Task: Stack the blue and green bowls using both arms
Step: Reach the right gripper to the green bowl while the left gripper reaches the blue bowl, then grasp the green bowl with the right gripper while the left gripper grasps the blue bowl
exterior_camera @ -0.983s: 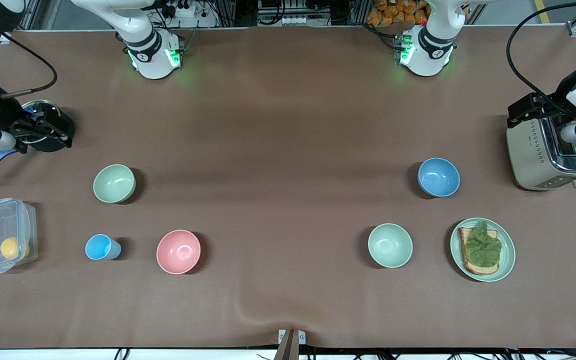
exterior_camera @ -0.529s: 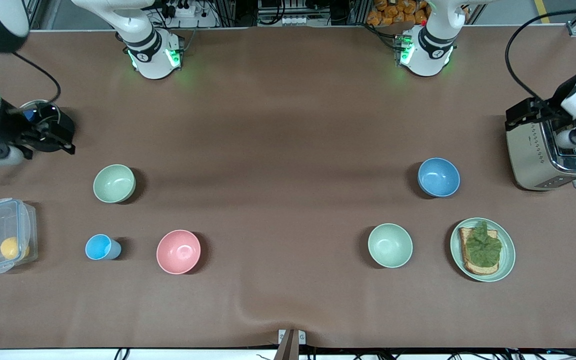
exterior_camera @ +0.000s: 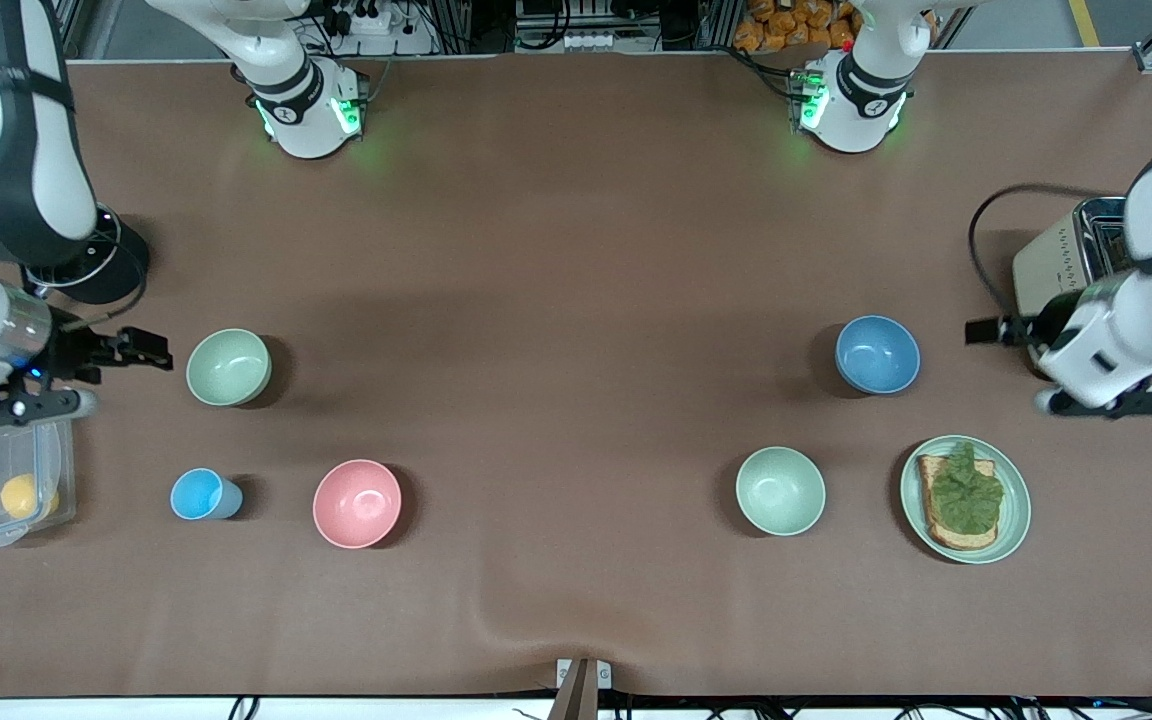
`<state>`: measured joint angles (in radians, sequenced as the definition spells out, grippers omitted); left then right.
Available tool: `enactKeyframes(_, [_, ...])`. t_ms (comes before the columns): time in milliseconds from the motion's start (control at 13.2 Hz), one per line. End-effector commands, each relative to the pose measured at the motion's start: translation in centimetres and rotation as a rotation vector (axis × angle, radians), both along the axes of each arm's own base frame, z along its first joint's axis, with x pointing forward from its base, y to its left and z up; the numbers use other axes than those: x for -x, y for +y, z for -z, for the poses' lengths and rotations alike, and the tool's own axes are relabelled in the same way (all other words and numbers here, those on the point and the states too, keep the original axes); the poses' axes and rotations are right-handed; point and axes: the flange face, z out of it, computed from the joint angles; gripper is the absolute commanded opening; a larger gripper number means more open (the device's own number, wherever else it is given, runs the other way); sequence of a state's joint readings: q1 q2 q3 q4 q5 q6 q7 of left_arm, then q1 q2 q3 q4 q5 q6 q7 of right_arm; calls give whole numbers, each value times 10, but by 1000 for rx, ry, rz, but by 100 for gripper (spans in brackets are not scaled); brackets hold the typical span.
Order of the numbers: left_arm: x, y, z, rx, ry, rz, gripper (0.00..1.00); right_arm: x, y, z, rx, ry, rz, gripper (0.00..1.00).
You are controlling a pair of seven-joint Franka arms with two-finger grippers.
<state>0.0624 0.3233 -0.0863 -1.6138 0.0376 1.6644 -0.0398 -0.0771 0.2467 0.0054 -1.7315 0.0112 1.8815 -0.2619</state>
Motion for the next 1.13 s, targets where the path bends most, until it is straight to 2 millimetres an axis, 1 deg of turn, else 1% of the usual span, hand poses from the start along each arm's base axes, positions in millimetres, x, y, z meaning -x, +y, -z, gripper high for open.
enactKeyframes(0, [18, 11, 68, -16, -44, 16, 100, -1, -24, 43, -29, 32, 12, 100])
enactKeyframes(76, [25, 21, 96, -13, -58, 3, 100, -5, -29, 61, -33, 34, 18, 100])
enactKeyframes(151, [34, 18, 116, -11, -72, 7, 100, -9, -31, 71, -31, 25, 22, 100])
enactKeyframes(227, [40, 18, 125, -10, -67, 9, 100, -13, -39, 86, -31, 16, 29, 100])
enactKeyframes(303, [41, 20, 130, -22, -61, 20, 100, -13, -52, 101, -35, 24, 29, 100])
enactKeyframes(454, [44, 23, 149, -29, -46, 24, 100, -14, -74, 128, -48, 19, -21, 92])
enactKeyframes(529, [47, 25, 156, -29, -33, 21, 100, -13, -85, 140, -65, 22, -25, 91])
enactKeyframes(605, [50, 25, 163, -27, -22, 21, 100, -12, -91, 152, -87, 25, -15, 90])
enactKeyframes(681, [50, 25, 173, -26, -11, 23, 100, -11, -91, 163, -105, 33, -2, 87])
enactKeyframes(756, [51, 27, 175, -25, -6, 31, 100, -10, -90, 167, -112, 39, 3, 85])
enactKeyframes(832, [51, 29, 177, -26, -3, 30, 100, -9, -88, 172, -118, 53, 3, 85])
enactKeyframes(983, [55, 29, 187, -23, 18, 33, 100, -1, -80, 185, -123, 76, -9, 84])
enactKeyframes(1059, [56, 34, 191, -22, 24, 24, 100, 1, -81, 187, -127, 79, -20, 83])
